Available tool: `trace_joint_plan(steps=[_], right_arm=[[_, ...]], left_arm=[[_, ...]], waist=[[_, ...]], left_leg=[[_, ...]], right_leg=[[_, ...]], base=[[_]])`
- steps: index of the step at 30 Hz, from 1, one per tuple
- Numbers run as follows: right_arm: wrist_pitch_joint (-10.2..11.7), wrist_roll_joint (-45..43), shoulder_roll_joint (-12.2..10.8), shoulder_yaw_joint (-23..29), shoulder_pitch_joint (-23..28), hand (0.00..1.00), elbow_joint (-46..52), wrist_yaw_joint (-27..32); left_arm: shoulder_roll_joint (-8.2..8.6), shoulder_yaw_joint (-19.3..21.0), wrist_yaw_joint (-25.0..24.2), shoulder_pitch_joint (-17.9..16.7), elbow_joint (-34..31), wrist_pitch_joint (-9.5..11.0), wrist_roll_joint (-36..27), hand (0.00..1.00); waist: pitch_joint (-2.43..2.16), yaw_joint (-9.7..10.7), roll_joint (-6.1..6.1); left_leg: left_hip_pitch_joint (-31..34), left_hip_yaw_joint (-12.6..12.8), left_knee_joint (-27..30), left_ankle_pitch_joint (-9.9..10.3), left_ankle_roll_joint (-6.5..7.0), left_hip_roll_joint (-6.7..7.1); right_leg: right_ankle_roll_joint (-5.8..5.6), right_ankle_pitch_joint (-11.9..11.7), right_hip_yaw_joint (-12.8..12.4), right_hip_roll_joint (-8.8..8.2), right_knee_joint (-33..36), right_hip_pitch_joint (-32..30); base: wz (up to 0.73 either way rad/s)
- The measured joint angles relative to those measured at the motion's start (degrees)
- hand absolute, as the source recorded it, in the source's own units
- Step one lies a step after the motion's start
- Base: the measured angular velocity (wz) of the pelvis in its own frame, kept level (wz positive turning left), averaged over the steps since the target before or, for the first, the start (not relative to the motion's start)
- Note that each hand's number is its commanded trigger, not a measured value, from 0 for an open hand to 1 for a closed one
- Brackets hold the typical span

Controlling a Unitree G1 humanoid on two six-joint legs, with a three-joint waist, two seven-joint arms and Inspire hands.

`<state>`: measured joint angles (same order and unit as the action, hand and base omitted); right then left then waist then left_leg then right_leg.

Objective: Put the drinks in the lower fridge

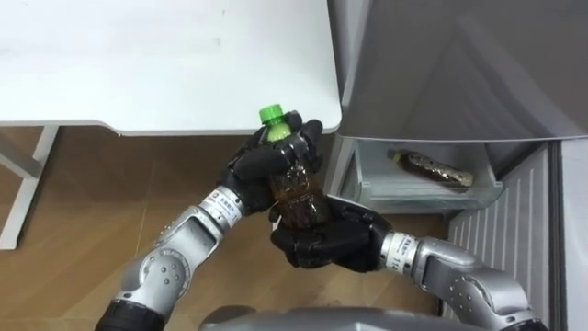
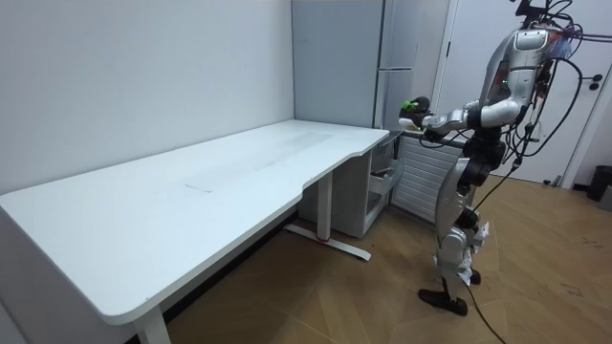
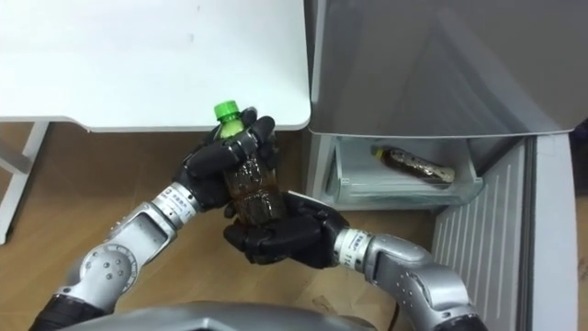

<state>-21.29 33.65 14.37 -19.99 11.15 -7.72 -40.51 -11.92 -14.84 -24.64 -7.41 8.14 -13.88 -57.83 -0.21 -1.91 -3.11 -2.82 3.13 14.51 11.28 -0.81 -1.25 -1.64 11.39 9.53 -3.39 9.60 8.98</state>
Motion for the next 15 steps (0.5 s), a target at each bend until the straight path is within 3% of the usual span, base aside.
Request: trace_joint_plan(steps=[8,9,10,15], right_arm=[[0.0,-0.06,-0.01,0.62,2.31,1.0,1.72,0.69],[0.0,-0.1,-0.01,1.04,2.42,1.0,1.72,0.52],[0.0,-0.14,0.0,1.31,2.41,1.0,1.71,0.45],[0.0,-0.14,0.0,1.98,2.62,1.0,1.64,-0.04]], left_arm=[[0.24,0.15,-0.8,0.0,0.0,-1.23,1.07,1.0],[0.91,0.57,-0.83,0.0,0.02,-1.58,1.46,0.62],[1.73,1.21,-0.96,0.08,0.03,-1.92,2.47,0.0],[2.29,1.71,-1.93,0.31,0.21,-2.28,3.92,0.0]], waist=[[-0.15,0.04,-0.11],[-0.14,0.02,-0.11],[-0.14,0.0,-0.12],[-0.09,0.08,-0.09]], left_leg=[[0.07,0.0,0.14,0.0,-0.02,0.03],[0.04,0.0,0.1,0.0,-0.02,0.03],[0.05,-0.03,0.08,0.0,-0.03,0.03],[-0.03,-0.08,0.04,0.02,-0.05,-0.01]], right_leg=[[0.03,-0.03,0.04,0.04,-0.05,0.09],[0.03,-0.03,0.03,0.02,-0.06,0.08],[0.03,-0.04,0.04,0.02,-0.07,0.08],[0.04,-0.04,0.06,0.04,-0.06,0.09]], base=[[0.0],[0.0],[0.0],[0.0]])
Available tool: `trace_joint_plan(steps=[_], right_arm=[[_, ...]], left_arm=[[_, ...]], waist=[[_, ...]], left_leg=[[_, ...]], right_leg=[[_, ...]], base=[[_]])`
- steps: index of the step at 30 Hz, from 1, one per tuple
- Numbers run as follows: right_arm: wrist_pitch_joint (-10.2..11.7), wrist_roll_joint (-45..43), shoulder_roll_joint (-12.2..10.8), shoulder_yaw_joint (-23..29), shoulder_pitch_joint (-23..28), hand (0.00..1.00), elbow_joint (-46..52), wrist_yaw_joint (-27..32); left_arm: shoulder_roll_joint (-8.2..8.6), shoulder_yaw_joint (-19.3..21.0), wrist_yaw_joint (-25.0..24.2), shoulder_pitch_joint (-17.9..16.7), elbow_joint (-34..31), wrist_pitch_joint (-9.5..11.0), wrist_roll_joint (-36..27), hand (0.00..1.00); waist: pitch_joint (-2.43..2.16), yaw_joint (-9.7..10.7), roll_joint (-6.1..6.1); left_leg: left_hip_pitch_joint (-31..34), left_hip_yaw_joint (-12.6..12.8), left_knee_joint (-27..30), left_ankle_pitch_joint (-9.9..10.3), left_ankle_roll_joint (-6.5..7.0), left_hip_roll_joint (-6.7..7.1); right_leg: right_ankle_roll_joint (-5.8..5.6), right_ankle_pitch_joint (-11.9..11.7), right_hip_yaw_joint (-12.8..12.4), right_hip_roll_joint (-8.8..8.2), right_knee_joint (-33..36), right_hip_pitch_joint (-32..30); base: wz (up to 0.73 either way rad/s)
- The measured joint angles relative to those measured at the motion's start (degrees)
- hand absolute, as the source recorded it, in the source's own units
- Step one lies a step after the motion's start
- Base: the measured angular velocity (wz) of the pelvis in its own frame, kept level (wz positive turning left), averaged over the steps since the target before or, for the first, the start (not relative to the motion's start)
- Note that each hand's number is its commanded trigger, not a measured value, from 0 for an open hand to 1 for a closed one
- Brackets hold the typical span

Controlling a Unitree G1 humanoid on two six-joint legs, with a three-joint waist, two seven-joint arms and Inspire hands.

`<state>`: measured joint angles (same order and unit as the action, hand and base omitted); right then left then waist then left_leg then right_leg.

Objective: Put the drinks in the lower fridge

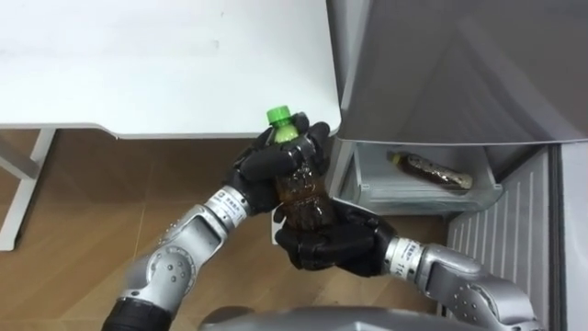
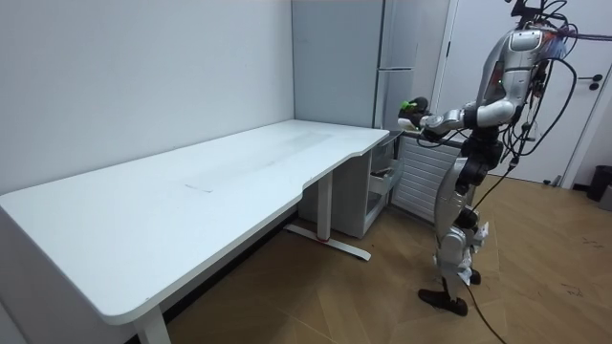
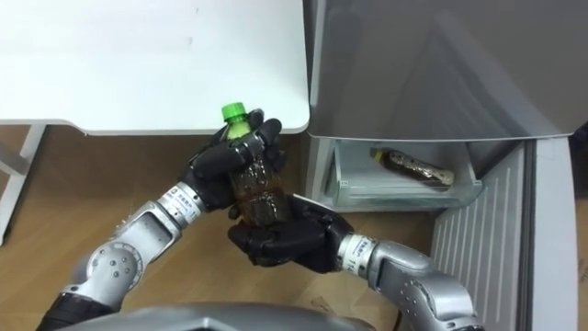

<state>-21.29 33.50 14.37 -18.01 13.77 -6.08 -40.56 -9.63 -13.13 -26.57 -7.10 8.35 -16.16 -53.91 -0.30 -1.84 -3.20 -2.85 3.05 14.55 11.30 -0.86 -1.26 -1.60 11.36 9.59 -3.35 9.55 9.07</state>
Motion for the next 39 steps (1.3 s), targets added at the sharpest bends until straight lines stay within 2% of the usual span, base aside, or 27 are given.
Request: trace_joint_plan(steps=[3,5,9,11,12,13,16,20,23,25,29,33,36,38,39], right_arm=[[0.05,-1.16,0.08,1.69,0.55,1.0,0.02,-0.52],[0.06,-3.18,1.2,2.42,0.45,1.0,0.01,-0.73],[0.8,-6.94,2.8,3.58,0.43,1.0,-0.16,-1.02],[1.44,-7.35,3.05,4.15,0.37,1.0,-0.07,-0.48],[1.99,-8.02,2.92,4.79,-0.14,1.0,-0.07,-0.35],[2.52,-8.64,2.8,5.08,-1.1,1.0,-0.12,-0.33],[4.03,-9.09,2.94,5.15,-1.84,1.0,-0.5,-0.32],[5.44,-9.09,2.63,5.16,-2.4,1.0,-2.73,-0.2],[6.42,-9.44,2.98,5.15,-2.39,1.0,-2.87,0.37],[7.96,-9.85,3.69,5.17,-2.39,1.0,-3.02,0.46],[9.64,-9.91,4.84,5.16,-2.39,1.0,-3.02,0.46],[11.21,-11.22,5.71,5.21,-2.39,1.0,-3.01,0.43],[11.21,-12.46,5.82,5.58,-2.39,1.0,-3.05,0.88],[11.23,-12.51,6.23,6.2,-2.39,1.0,-3.21,0.92],[11.33,-11.73,6.87,6.52,-2.34,1.0,-3.2,0.75]], left_arm=[[-0.21,1.27,-1.95,0.14,0.0,0.02,3.95,0.0],[-0.6,1.74,-2.94,0.44,-0.08,0.23,8.83,0.0],[-0.65,1.73,-3.69,1.13,-1.66,2.73,22.53,0.0],[-1.47,1.71,-3.69,1.18,-4.05,3.49,29.22,0.0],[-2.14,1.71,-3.68,1.62,-6.12,4.16,34.0,0.0],[-2.54,1.51,-3.43,2.25,-7.95,4.41,37.5,0.0],[-2.95,0.55,-2.47,2.43,-10.96,5.17,43.85,0.0],[-3.0,-0.08,-1.02,2.45,-12.5,5.32,48.24,0.0],[-2.93,-0.48,0.24,2.45,-13.01,7.38,52.44,0.0],[-3.07,-1.44,1.52,2.45,-13.01,9.32,54.35,0.0],[-3.29,-2.49,3.14,2.45,-12.99,10.84,54.61,0.0],[-4.59,-3.07,3.78,2.44,-12.98,12.47,55.5,0.0],[-5.45,-3.05,3.89,2.1,-12.99,13.55,57.62,0.0],[-6.81,-3.02,4.98,1.66,-12.95,14.94,60.57,0.0],[-8.3,-2.58,6.52,1.09,-12.88,15.34,63.48,0.0]], waist=[[0.09,-0.03,0.06],[0.17,-0.14,0.19],[0.45,-0.04,0.51],[0.49,0.37,0.69],[0.59,0.46,0.95],[0.96,0.47,1.31],[1.1,0.61,1.47],[1.15,1.23,1.4],[1.23,1.57,1.4],[1.27,1.72,1.36],[1.38,1.6,1.23],[1.41,1.61,1.29],[1.43,1.52,1.33],[1.43,1.43,1.33],[1.42,1.69,1.33]], left_leg=[[0.09,0.07,0.02,0.0,0.0,-0.01],[0.21,0.16,0.09,0.01,0.0,-0.01],[0.83,0.22,0.18,0.01,0.01,-0.04],[1.81,-0.03,0.45,0.01,0.01,-0.03],[2.81,-0.05,0.97,0.01,0.01,-0.12],[3.54,0.05,1.1,0.0,0.02,-0.14],[4.02,0.07,0.99,0.0,0.03,-0.07],[4.07,-0.12,0.73,0.0,0.02,-0.05],[4.19,0.01,0.72,0.0,0.02,-0.06],[4.13,0.02,0.63,-0.01,0.02,-0.04],[4.04,0.06,0.43,0.0,0.02,-0.06],[3.94,0.1,0.29,0.0,0.02,-0.06],[3.6,0.14,0.1,0.0,0.02,-0.05],[3.43,0.2,0.06,-0.01,0.02,-0.07],[3.37,0.18,0.06,-0.01,0.02,-0.08]], right_leg=[[0.0,0.0,0.05,0.0,0.03,-0.07],[-0.01,0.02,-0.04,0.0,0.05,-0.22],[0.0,0.01,-0.13,-0.01,0.26,-0.98],[0.0,0.01,0.1,-0.02,0.33,-1.75],[0.03,0.0,0.07,0.05,0.63,-2.67],[0.05,-0.01,-0.07,0.01,1.29,-3.56],[0.05,-0.01,0.02,-0.09,1.12,-4.15],[0.05,-0.01,0.48,-0.1,1.05,-4.08],[0.04,-0.02,0.31,-0.1,1.21,-4.05],[0.04,-0.02,0.26,-0.14,1.26,-4.1],[0.05,-0.02,0.02,-0.09,1.28,-4.16],[0.05,-0.03,-0.12,-0.07,1.4,-4.25],[0.05,-0.03,-0.12,-0.08,1.4,-4.01],[0.05,-0.03,0.03,-0.1,1.38,-3.8],[0.05,-0.03,0.07,-0.1,1.39,-3.88]], base=[[0.0],[0.0],[-0.01],[0.05],[0.0],[-0.04],[-0.02],[0.04],[-0.01],[0.0],[0.0],[0.0],[0.0],[0.0],[0.0]])
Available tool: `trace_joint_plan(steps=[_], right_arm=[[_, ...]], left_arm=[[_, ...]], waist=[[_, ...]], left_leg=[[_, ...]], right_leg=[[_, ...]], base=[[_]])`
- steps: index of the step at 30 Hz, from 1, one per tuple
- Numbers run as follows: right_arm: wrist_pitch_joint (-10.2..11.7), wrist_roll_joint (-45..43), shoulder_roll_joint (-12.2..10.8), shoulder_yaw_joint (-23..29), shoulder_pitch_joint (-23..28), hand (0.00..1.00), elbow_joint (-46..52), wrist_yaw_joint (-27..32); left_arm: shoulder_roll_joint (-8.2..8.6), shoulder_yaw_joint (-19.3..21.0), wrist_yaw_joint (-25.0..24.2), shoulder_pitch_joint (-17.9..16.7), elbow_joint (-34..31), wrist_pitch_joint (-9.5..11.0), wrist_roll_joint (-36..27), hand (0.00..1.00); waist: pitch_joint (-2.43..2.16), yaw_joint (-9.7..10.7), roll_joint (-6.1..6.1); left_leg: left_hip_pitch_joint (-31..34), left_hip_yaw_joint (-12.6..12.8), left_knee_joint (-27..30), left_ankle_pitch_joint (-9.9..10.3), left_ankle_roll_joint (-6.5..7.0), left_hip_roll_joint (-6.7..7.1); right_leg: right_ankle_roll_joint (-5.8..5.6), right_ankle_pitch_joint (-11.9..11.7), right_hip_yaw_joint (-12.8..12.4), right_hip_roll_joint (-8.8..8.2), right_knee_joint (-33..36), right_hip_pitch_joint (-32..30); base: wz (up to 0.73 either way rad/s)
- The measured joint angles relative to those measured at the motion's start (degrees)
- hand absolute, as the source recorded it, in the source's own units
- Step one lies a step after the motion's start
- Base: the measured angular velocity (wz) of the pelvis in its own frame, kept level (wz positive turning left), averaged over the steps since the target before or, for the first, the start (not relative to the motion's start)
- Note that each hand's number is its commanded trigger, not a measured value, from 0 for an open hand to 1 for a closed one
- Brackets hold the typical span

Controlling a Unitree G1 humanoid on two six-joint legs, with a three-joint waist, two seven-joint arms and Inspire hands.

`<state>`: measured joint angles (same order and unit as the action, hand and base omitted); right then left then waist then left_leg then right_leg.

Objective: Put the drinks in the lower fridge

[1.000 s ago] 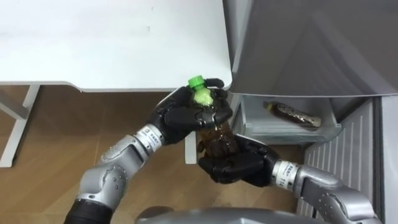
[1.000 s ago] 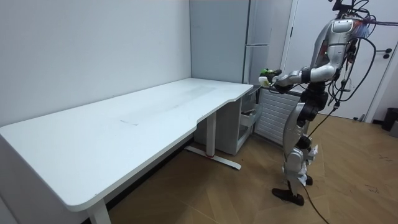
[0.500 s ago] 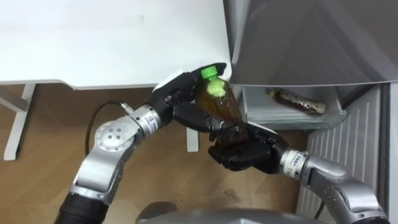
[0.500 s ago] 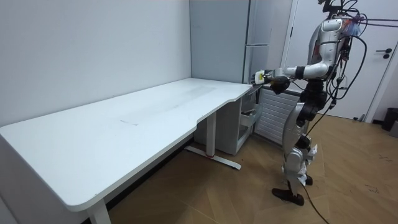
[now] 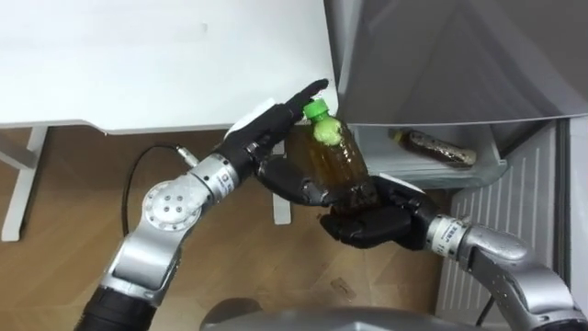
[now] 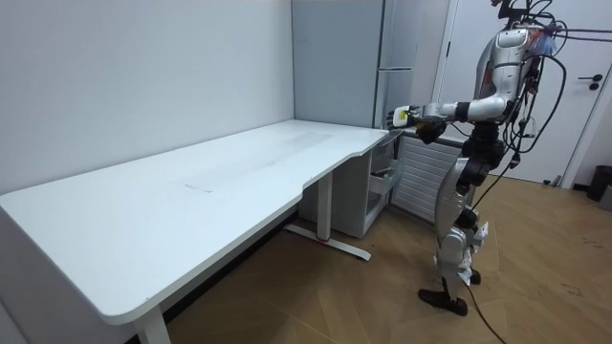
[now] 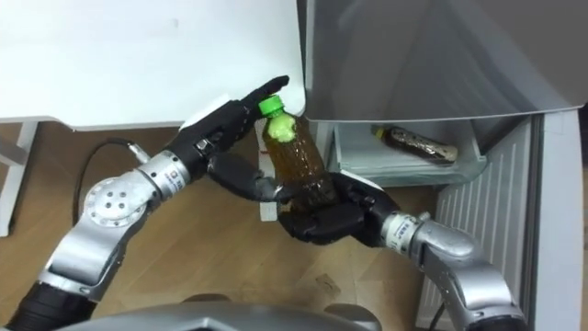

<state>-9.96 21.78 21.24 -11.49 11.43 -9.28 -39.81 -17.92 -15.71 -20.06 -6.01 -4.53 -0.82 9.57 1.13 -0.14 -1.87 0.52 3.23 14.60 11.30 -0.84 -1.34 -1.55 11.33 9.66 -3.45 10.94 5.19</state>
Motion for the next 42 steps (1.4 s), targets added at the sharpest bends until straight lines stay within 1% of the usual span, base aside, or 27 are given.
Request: trace_joint_plan(steps=[1,2,4,5,6,7,8,9,11,12,13,14,16,17,18,19,22,25,26,29,31,32,34,35,37,41,42], right_arm=[[0.29,0.49,0.15,1.03,0.32,1.0,0.02,-0.23],[0.55,0.53,0.15,1.65,0.6,1.0,0.02,-0.23],[1.23,0.54,0.14,4.51,2.09,1.0,-0.18,-0.2],[1.55,0.54,0.14,5.2,2.55,1.0,-0.18,-0.21],[2.08,0.55,0.15,6.5,3.51,1.0,-0.18,-0.21],[2.67,0.54,0.21,7.65,4.59,1.0,-0.19,-0.2],[2.92,0.53,0.2,8.22,5.06,1.0,-0.27,-0.21],[3.66,0.54,0.19,8.81,5.43,1.0,-1.28,-0.22],[4.27,0.42,-0.15,10.31,6.98,1.0,-2.31,-0.01],[4.65,0.42,-0.25,10.64,7.53,1.0,-2.73,0.03],[5.05,0.35,-0.24,10.91,8.5,1.0,-3.65,0.22],[5.05,0.23,-0.22,11.07,9.22,1.0,-3.78,0.52],[5.07,0.21,-0.12,11.44,11.72,1.0,-3.82,1.64],[5.06,0.06,-0.08,11.44,12.08,1.0,-3.82,1.78],[5.04,-0.41,-0.01,11.47,12.53,1.0,-3.82,1.92],[4.99,-1.21,-0.01,11.5,12.5,1.0,-3.82,2.19],[4.86,-1.37,-0.09,11.75,12.52,1.0,-3.8,2.37],[4.85,-1.37,-0.1,11.85,12.55,1.0,-3.81,3.45],[4.84,-1.37,-0.11,11.86,12.55,1.0,-3.81,3.74],[4.81,-0.35,-0.17,11.79,12.92,1.0,-3.89,4.87],[4.04,1.4,-0.53,11.77,13.75,1.0,-3.9,5.97],[3.67,1.89,-0.59,11.67,13.91,1.0,-3.91,6.38],[2.86,3.83,-0.7,11.33,14.37,1.0,-4.93,7.3],[2.84,4.18,-0.88,11.3,14.48,1.0,-5.42,7.64],[2.15,4.68,-1.94,11.2,14.52,1.0,-7.33,9.97],[1.07,5.97,-3.48,11.48,14.24,1.0,-10.51,13.26],[1.03,6.0,-4.04,11.46,13.96,1.0,-11.93,14.03]], left_arm=[[-1.22,1.28,1.64,-0.73,0.01,0.0,3.5,0.0],[-1.45,2.32,2.23,-1.1,0.02,0.02,4.93,0.0],[-1.48,6.96,6.26,-1.59,-0.03,0.88,9.46,0.0],[-1.49,8.19,7.53,-1.59,-0.21,1.17,10.31,0.0],[-1.52,11.22,9.84,-1.58,-0.93,1.56,10.74,0.0],[-1.69,14.22,12.48,-1.58,-1.72,2.53,10.73,0.0],[-1.76,15.84,13.91,-1.57,-2.01,3.23,10.81,0.0],[-1.81,19.06,17.07,-1.57,-2.33,4.57,11.04,0.0],[-1.83,25.4,22.85,-1.53,-2.33,7.31,10.74,0.0],[-1.86,27.01,24.51,-1.51,-2.34,7.99,10.71,0.0],[-1.85,29.75,28.11,-1.5,-2.33,9.05,10.59,0.0],[-1.85,30.91,30.16,-1.5,-2.34,9.64,10.27,0.0],[-1.86,34.78,37.64,-1.86,-2.3,11.9,8.98,0.0],[-1.86,35.59,39.42,-2.32,-2.23,12.47,8.19,0.0],[-1.85,36.88,42.8,-3.69,-1.89,13.05,6.9,0.0],[-1.86,38.22,44.9,-4.2,-0.18,13.51,6.09,0.0],[-1.86,41.08,48.76,-5.46,4.27,13.5,0.77,0.0],[-1.86,43.07,53.5,-7.85,7.19,13.5,-3.86,0.0],[-1.86,43.25,54.35,-8.17,7.77,13.5,-4.68,0.0],[-1.84,43.08,57.29,-9.89,12.46,13.56,-11.07,0.0],[-1.09,42.37,57.98,-11.67,15.97,13.25,-18.65,0.0],[-0.74,42.22,58.42,-11.71,16.67,13.15,-20.73,0.0],[-0.16,40.47,59.66,-12.7,20.08,12.8,-29.47,0.0],[-0.03,39.96,59.7,-13.41,20.99,12.72,-31.31,0.0],[0.74,38.13,59.83,-15.13,24.28,11.93,-38.35,0.0],[1.81,33.32,58.21,-15.75,31.7,10.75,-43.78,0.0],[1.83,31.15,57.24,-16.04,34.3,9.67,-44.51,0.0]], waist=[[-0.01,-0.03,-0.03],[-0.01,-0.14,-0.03],[-0.05,-0.63,-0.03],[-0.06,-0.87,-0.02],[-0.07,-1.56,0.02],[-0.12,-1.83,0.12],[-0.19,-1.87,0.24],[-0.38,-2.08,0.54],[-0.75,-2.47,1.3],[-0.73,-2.64,1.4],[-0.76,-2.97,1.52],[-0.83,-3.27,1.56],[-0.81,-4.8,1.55],[-0.79,-5.07,1.57],[-0.88,-5.2,1.62],[-0.9,-5.47,1.68],[-0.96,-6.01,1.74],[-1.02,-6.4,1.6],[-1.01,-6.43,1.62],[-1.06,-6.79,1.51],[-1.02,-6.97,1.66],[-1.05,-7.03,1.59],[-1.11,-7.95,1.52],[-1.11,-7.96,1.51],[-1.17,-7.71,1.14],[-1.23,-7.31,0.91],[-1.23,-7.3,0.92]], left_leg=[[0.03,0.01,-0.06,0.0,0.0,-0.01],[0.02,0.04,-0.1,0.0,0.0,-0.02],[-0.18,0.02,-0.08,0.01,0.0,0.0],[-0.16,-0.13,-0.08,0.01,0.0,0.0],[-0.12,-0.09,-0.11,0.01,-0.01,-0.03],[-0.11,-0.04,-0.11,0.01,-0.02,-0.04],[-0.12,-0.07,-0.11,0.02,-0.03,-0.04],[-0.15,-0.04,-0.09,0.03,-0.04,-0.06],[-0.43,0.05,-0.08,0.03,-0.04,-0.04],[-0.72,0.05,-0.1,0.03,-0.04,-0.03],[-1.26,-0.14,-0.2,0.03,-0.04,-0.03],[-1.53,-0.1,-0.38,0.03,-0.04,-0.04],[-2.81,0.11,-1.56,-0.02,-0.1,-0.05],[-3.07,0.32,-1.72,-0.02,-0.11,-0.06],[-3.51,0.7,-1.89,-0.02,-0.11,-0.04],[-3.89,0.83,-1.96,-0.02,-0.11,-0.03],[-4.23,0.75,-1.9,-0.02,-0.12,-0.03],[-4.16,0.69,-1.88,-0.02,-0.11,0.06],[-4.12,0.61,-1.88,-0.02,-0.11,0.08],[-4.27,0.18,-1.96,-0.03,-0.1,0.24],[-4.38,-0.09,-2.0,-0.02,-0.1,0.28],[-4.36,-0.07,-2.07,-0.02,-0.1,0.28],[-4.89,-0.01,-2.99,-0.1,-0.17,0.33],[-5.08,0.05,-3.07,-0.09,-0.17,0.34],[-5.08,-0.04,-3.13,-0.09,-0.18,0.4],[-4.56,-0.7,-3.1,-0.08,-0.17,0.7],[-4.49,-0.76,-3.1,-0.08,-0.16,0.71]], right_leg=[[0.0,0.0,-0.05,0.02,0.0,-0.16],[0.0,0.0,-0.12,0.03,0.0,-0.08],[0.0,-0.01,-0.18,0.03,-0.11,-0.22],[0.0,-0.01,-0.17,0.03,-0.16,-0.21],[0.01,-0.01,-0.26,0.05,-0.19,-0.23],[0.01,-0.02,-0.15,0.08,-0.26,-0.18],[0.01,-0.02,-0.12,0.1,-0.26,-0.15],[0.01,-0.03,-0.1,0.11,-0.28,-0.06],[0.02,-0.04,-0.19,0.09,-0.36,0.51],[0.02,-0.04,-0.23,0.08,-0.37,0.73],[0.02,-0.03,-0.21,0.08,-0.4,0.91],[0.01,-0.03,-0.21,0.08,-0.39,1.08],[0.0,-0.01,-0.34,0.07,-0.45,1.57],[0.0,-0.01,-0.36,0.06,-0.52,1.73],[0.0,-0.01,-0.49,0.04,-0.75,2.12],[0.0,-0.01,-0.7,0.06,-1.06,2.55],[0.01,0.01,-0.74,0.09,-1.35,3.04],[-0.01,0.02,-0.68,0.02,-1.51,3.07],[-0.01,0.03,-0.57,0.0,-1.53,3.11],[-0.03,0.04,0.01,-0.09,-1.95,3.62],[-0.03,0.03,0.16,-0.06,-2.29,3.93],[-0.03,0.03,0.26,-0.06,-2.32,3.94],[-0.05,0.05,0.09,-0.11,-2.47,4.09],[-0.08,0.07,0.09,-0.12,-2.52,4.24],[-0.11,0.08,0.41,-0.15,-2.88,4.45],[-0.2,0.13,1.34,-0.34,-3.16,4.49],[-0.2,0.14,1.36,-0.34,-3.13,4.42]], base=[[0.0],[-0.03],[0.0],[0.0],[0.0],[0.0],[0.0],[0.0],[0.0],[0.0],[0.0],[0.0],[-0.1],[-0.14],[-0.12],[-0.09],[-0.01],[0.01],[0.07],[0.09],[0.05],[0.04],[-0.04],[-0.07],[0.03],[0.12],[0.0]])
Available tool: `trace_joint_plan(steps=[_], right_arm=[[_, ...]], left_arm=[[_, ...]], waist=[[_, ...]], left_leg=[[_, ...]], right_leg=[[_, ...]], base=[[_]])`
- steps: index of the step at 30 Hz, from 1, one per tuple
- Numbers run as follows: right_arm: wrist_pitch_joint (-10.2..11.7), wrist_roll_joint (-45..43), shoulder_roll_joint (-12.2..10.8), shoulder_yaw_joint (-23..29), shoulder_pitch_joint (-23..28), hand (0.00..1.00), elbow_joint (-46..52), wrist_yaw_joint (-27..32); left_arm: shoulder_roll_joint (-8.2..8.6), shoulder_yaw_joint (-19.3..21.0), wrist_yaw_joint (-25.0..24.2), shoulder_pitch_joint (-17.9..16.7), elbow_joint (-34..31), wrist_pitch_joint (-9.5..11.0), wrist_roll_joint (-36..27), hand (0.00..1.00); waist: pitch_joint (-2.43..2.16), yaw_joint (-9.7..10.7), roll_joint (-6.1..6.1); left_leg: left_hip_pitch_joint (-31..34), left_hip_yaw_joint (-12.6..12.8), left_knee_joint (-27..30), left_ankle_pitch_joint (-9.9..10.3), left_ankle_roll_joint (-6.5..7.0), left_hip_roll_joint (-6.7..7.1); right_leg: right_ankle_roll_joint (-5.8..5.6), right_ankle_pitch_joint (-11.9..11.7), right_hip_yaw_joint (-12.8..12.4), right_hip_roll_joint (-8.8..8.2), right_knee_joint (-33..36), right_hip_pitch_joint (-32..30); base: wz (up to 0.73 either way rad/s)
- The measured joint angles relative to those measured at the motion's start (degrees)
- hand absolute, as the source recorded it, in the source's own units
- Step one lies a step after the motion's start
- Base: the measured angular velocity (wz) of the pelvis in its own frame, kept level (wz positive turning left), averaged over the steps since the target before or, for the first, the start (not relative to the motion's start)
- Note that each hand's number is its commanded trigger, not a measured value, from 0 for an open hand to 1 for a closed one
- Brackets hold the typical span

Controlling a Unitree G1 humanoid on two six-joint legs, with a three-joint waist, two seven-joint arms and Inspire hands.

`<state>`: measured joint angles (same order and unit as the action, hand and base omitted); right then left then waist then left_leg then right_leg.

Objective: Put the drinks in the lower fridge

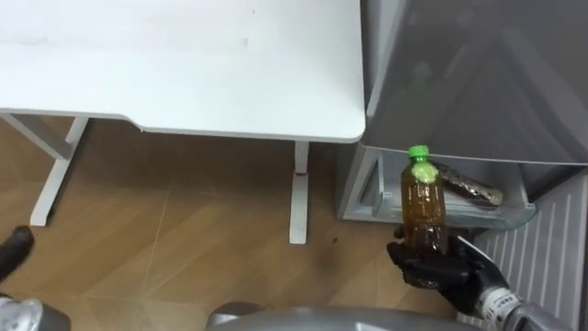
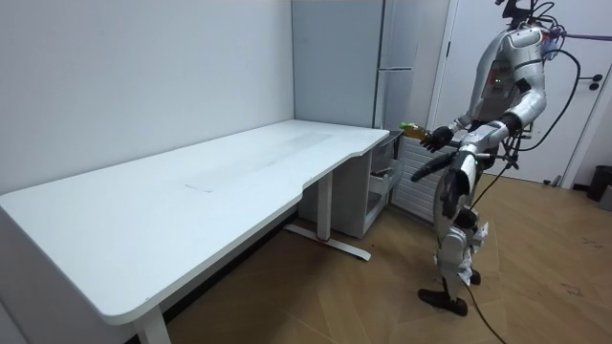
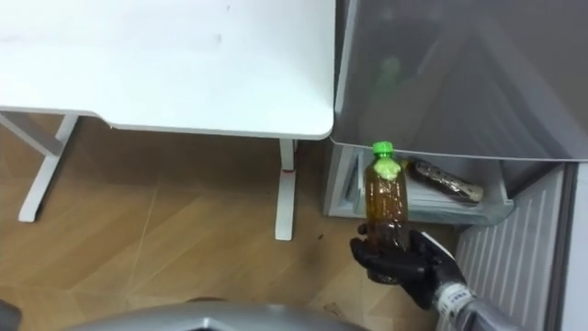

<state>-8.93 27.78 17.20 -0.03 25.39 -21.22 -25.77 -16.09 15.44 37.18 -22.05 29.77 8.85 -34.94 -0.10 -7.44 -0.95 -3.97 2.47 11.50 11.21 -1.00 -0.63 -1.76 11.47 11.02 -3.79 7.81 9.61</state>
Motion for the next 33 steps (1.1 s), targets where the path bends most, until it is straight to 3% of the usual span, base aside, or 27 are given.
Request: trace_joint_plan(steps=[4,8,13,19,25,33], right_arm=[[-1.21,1.2,-0.82,0.01,-0.78,1.0,-2.11,3.54],[-1.14,1.44,-2.29,0.27,-2.36,1.0,-5.11,6.21],[-1.12,2.22,-2.9,0.16,-3.23,1.0,-9.46,11.39],[-1.12,8.57,-3.28,-0.42,-4.26,1.0,-9.91,17.54],[-0.96,17.57,-3.29,-2.98,-8.42,1.0,-9.31,23.15],[-0.31,27.28,-3.39,-3.27,-10.99,1.0,-9.34,26.99]], left_arm=[[0.44,-4.98,-5.91,0.53,11.4,-2.71,-1.02,0.0],[2.51,-5.61,-11.62,0.41,17.89,-5.52,-0.1,0.0],[3.74,-10.33,-19.47,1.26,22.38,-9.2,8.53,0.0],[4.11,-13.92,-24.25,2.16,24.75,-12.24,20.03,0.0],[4.22,-19.29,-26.12,3.85,24.15,-13.81,26.05,0.0],[4.23,-20.08,-29.11,4.93,23.37,-13.88,31.01,0.0]], waist=[[0.0,0.77,0.49],[0.21,2.16,0.91],[0.45,3.66,1.1],[0.23,4.97,1.05],[0.32,6.04,0.64],[0.55,6.36,0.17]], left_leg=[[0.12,0.21,-0.09,0.01,0.01,-0.08],[-0.26,0.42,-0.2,0.08,0.07,-0.17],[1.24,0.39,0.99,0.49,0.22,-0.06],[1.11,0.65,1.44,0.48,0.28,0.06],[1.74,0.62,1.94,0.51,0.29,0.04],[1.35,0.6,1.92,0.58,0.32,0.1]], right_leg=[[0.0,0.0,-0.2,0.01,0.44,-0.34],[-0.01,0.0,-0.19,0.0,0.87,-0.15],[-0.18,0.13,-0.21,-0.12,0.8,-0.67],[-0.29,0.23,-0.71,-0.17,0.93,-0.87],[-0.34,0.27,-0.74,-0.15,1.16,-1.57],[-0.38,0.3,-0.64,-0.16,0.9,-0.96]], base=[[-0.01],[-0.01],[0.0],[-0.02],[0.0],[0.0]])
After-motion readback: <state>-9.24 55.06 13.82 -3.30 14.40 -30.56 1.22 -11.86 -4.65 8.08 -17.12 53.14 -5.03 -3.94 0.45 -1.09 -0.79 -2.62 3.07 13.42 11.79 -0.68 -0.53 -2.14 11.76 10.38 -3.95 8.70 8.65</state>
